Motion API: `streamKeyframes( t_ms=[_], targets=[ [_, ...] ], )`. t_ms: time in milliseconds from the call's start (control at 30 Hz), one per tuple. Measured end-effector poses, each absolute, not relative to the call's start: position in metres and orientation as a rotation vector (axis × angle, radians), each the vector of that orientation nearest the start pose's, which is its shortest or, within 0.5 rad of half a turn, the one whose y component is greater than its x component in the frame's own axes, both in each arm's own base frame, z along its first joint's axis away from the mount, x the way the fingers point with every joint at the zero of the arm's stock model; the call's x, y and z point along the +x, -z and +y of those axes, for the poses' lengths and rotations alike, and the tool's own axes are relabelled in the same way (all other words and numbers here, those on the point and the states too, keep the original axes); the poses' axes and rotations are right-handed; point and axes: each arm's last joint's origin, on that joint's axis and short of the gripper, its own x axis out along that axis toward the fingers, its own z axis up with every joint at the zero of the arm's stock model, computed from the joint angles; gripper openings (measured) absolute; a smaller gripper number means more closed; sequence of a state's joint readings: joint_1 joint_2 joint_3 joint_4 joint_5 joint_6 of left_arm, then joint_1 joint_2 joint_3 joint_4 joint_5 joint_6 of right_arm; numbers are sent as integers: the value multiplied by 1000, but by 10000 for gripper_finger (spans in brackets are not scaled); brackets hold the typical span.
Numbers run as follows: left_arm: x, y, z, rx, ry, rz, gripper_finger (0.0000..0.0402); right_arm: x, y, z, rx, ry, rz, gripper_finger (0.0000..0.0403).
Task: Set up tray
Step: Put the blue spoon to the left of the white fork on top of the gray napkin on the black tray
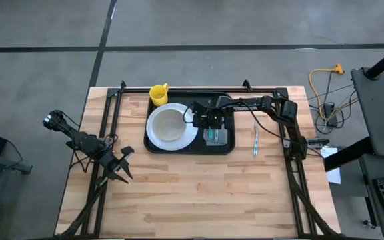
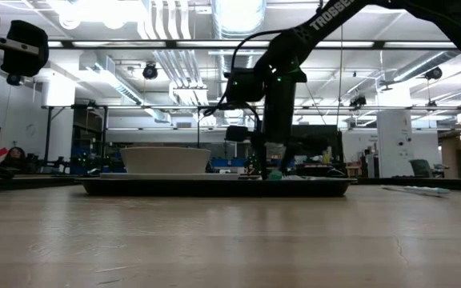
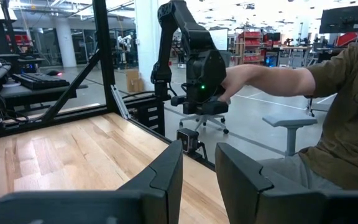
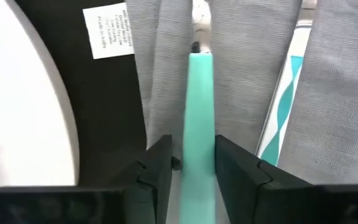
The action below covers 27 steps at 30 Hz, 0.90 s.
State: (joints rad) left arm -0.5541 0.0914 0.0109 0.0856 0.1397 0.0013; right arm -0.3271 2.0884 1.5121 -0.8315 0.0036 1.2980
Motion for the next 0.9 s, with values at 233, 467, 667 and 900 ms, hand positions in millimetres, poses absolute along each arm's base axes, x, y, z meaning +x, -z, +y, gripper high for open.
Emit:
streamKeyframes(
  t_ms=[233,467,667,900],
  targets=[
    [85,-168,-57,0,694,-5,77,386,-159,-130,1279,1146,1021,91],
    [85,-168,-57,0,694,-6,77,383,-159,-127,1278,1177,1058,96],
    [85,-168,-57,0,694,-6,77,381,-159,-122,1291,1224,1061,76],
    [85,-168,-57,0,694,-5,77,384,-159,-118,1285,1242,1021,84]
  ],
)
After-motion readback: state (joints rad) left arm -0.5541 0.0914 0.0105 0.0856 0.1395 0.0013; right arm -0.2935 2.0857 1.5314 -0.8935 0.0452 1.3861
